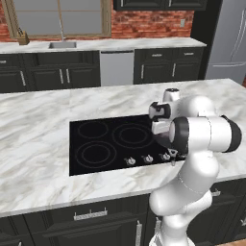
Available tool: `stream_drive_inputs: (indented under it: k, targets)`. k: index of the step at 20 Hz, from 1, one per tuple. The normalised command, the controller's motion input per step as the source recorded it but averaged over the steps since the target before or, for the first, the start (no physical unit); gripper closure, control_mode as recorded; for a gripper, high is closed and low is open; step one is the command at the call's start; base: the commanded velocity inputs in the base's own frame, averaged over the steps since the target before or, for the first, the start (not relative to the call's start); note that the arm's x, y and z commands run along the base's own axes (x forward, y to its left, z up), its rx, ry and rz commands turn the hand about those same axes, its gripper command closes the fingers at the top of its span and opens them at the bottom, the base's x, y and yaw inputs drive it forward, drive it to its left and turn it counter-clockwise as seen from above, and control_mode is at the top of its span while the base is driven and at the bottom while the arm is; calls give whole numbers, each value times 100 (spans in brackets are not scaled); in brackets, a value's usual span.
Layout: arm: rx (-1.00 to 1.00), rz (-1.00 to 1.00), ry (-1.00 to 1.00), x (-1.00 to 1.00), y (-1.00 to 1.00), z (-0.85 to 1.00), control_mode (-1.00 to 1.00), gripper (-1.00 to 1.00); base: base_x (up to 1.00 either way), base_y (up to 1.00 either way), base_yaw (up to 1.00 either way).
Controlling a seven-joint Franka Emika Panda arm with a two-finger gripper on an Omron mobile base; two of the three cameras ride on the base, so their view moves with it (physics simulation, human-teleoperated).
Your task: Put the corn and eggplant in the pan. Then turn on the front right burner and set the heat to medium.
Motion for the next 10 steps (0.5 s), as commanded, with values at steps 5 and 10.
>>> stream_drive_inputs:
  k: [5,10]
  targets:
    - [0,-1,1,20,-3,-34,-100,100,0,0,0]
    - [0,0,0,38,0,-27,-100,100,0,0,0]
